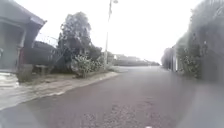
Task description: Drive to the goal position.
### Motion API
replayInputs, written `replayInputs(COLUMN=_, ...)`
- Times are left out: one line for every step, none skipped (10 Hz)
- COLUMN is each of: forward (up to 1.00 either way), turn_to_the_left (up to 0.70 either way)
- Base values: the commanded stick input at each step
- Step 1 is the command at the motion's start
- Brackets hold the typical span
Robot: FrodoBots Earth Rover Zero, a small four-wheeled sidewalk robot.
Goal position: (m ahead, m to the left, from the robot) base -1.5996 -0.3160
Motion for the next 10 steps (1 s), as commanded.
replayInputs(forward=0.7, turn_to_the_left=-0.09)
replayInputs(forward=0.7, turn_to_the_left=-0.28)
replayInputs(forward=0.7, turn_to_the_left=-0.35)
replayInputs(forward=0.7, turn_to_the_left=-0.35)
replayInputs(forward=0.7, turn_to_the_left=-0.35)
replayInputs(forward=0.7, turn_to_the_left=-0.35)
replayInputs(forward=0.7, turn_to_the_left=-0.35)
replayInputs(forward=0.7, turn_to_the_left=-0.35)
replayInputs(forward=0.7, turn_to_the_left=-0.35)
replayInputs(forward=0.7, turn_to_the_left=-0.35)
